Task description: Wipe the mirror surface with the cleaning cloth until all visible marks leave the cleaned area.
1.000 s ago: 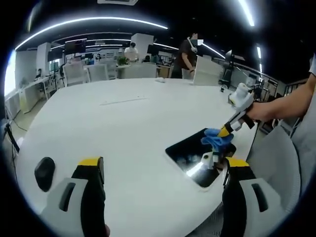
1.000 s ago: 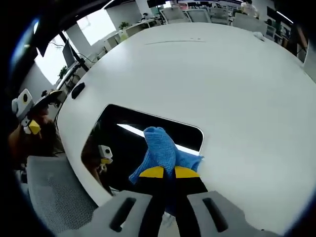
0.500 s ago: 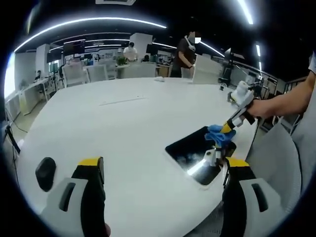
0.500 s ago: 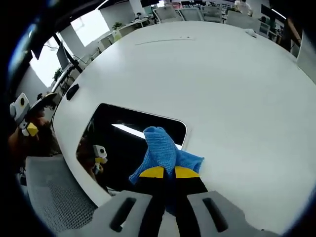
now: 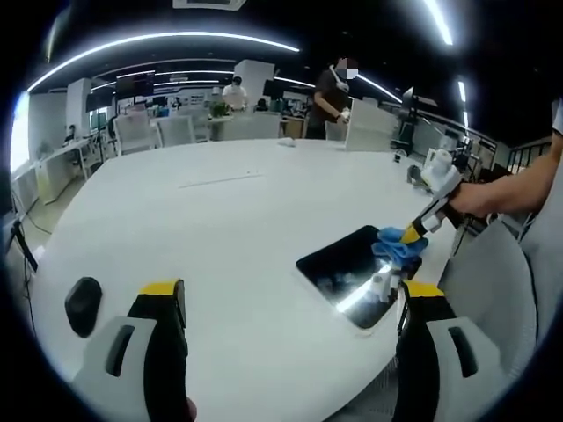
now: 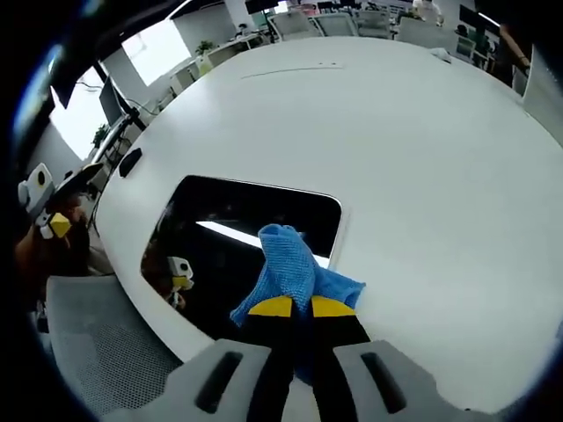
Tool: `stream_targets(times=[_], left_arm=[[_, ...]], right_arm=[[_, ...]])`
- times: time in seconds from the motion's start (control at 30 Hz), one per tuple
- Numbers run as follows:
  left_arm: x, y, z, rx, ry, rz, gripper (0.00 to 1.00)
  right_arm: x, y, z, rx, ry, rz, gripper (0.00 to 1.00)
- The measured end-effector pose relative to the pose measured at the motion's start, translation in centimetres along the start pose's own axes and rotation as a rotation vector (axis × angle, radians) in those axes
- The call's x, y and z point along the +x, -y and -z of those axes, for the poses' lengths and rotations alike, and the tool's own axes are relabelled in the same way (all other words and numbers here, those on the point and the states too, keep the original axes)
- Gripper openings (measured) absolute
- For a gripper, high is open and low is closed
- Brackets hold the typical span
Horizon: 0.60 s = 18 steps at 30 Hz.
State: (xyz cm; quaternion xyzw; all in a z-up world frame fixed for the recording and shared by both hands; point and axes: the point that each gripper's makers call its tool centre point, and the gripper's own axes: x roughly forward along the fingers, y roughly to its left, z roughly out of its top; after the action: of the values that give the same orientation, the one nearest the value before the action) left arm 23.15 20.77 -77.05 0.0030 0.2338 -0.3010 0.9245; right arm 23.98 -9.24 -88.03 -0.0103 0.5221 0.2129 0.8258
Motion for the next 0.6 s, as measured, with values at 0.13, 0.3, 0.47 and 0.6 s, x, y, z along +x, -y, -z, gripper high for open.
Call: stream_targets(times=[0.13,0.3,0.47,0.6], left_arm=[[0.0,0.1,0.2,0.001,-0.003,0.000,0.99],[-0.1,0.2,0.3,0.002,-0.002,0.000,0.99],[-0.3,0.3,0.9,-0.002,-0.012,0.001,0.99],[-0.3,0.2,1.0,-0.004,-0.014,-0.001,0.99]], right_arm=[[-0.3,-0.5,0.7,0.000,0.004,-0.004,0.00],[-0.5,-0.6,1.3,0.015,-0.001,-0.008,0.00],[-0.8,-0.8,2.0,0.036,-0.004,-0.019,0.00],[-0.9,-1.0,2.3,0.047,-0.020,-0.021,0.00]])
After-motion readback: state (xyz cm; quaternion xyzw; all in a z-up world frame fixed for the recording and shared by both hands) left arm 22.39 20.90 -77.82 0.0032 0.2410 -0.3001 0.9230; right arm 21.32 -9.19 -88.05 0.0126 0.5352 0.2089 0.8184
